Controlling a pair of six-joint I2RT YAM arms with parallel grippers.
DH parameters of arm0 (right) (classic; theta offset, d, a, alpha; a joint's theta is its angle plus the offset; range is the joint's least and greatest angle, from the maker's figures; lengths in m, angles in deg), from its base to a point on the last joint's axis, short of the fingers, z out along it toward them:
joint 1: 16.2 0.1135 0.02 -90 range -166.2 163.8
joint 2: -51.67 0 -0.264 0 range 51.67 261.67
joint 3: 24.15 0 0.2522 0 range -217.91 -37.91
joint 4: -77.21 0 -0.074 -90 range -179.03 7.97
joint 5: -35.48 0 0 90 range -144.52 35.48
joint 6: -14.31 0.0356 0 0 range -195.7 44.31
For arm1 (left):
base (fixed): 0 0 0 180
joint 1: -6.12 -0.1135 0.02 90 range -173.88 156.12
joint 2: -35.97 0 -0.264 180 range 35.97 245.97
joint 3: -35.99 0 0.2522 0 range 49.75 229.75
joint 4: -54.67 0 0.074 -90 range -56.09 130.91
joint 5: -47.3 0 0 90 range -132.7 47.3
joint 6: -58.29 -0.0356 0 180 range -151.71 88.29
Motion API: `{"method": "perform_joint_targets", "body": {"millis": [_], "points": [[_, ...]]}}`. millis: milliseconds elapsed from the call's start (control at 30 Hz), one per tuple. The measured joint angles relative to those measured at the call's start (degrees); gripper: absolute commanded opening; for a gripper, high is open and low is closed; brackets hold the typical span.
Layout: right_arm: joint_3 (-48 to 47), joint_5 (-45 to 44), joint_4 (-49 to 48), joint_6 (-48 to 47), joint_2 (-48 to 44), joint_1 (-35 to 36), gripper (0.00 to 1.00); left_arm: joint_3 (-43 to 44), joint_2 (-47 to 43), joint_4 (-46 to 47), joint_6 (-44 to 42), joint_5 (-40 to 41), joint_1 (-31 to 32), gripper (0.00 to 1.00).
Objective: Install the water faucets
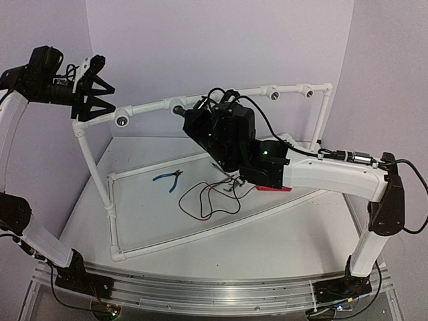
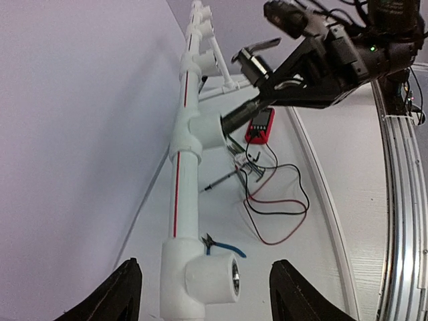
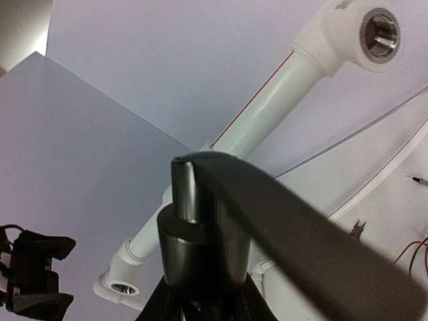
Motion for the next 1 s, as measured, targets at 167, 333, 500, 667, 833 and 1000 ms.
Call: {"method": "perform_joint_targets", "body": {"millis": [167, 333, 500, 667, 833, 1000], "points": [[0.41, 0.69, -0.69, 5.82, -0.26, -2.17, 0.00, -1.14, -0.37, 8.74, -2.81, -6.21, 0.84, 0.64], [0.87, 0.72, -0.91, 7.93, -0.35, -2.15, 0.00, -15.21, -2.28, 26.38, -2.62, -5.81, 6.36, 0.62], [2.12, 0.49, -2.23, 9.40, -0.57, -2.24, 0.00, -28.92, -5.21, 39.24, -4.53, -2.16, 14.33, 0.62], [2.20, 0.94, -2.69, 9.32, -0.57, -2.37, 0.00, -37.61, -8.25, 53.20, -6.17, 4.37, 23.71, 0.61], [2.30, 1.04, -3.45, 7.12, -0.57, -2.38, 0.00, -44.09, -9.19, 64.72, -9.28, 11.05, 28.87, 0.56], [4.40, 0.50, -7.81, 1.35, -0.57, -1.88, 0.00, -45.52, -9.02, 72.97, -11.82, 17.68, 30.08, 0.50]]}}
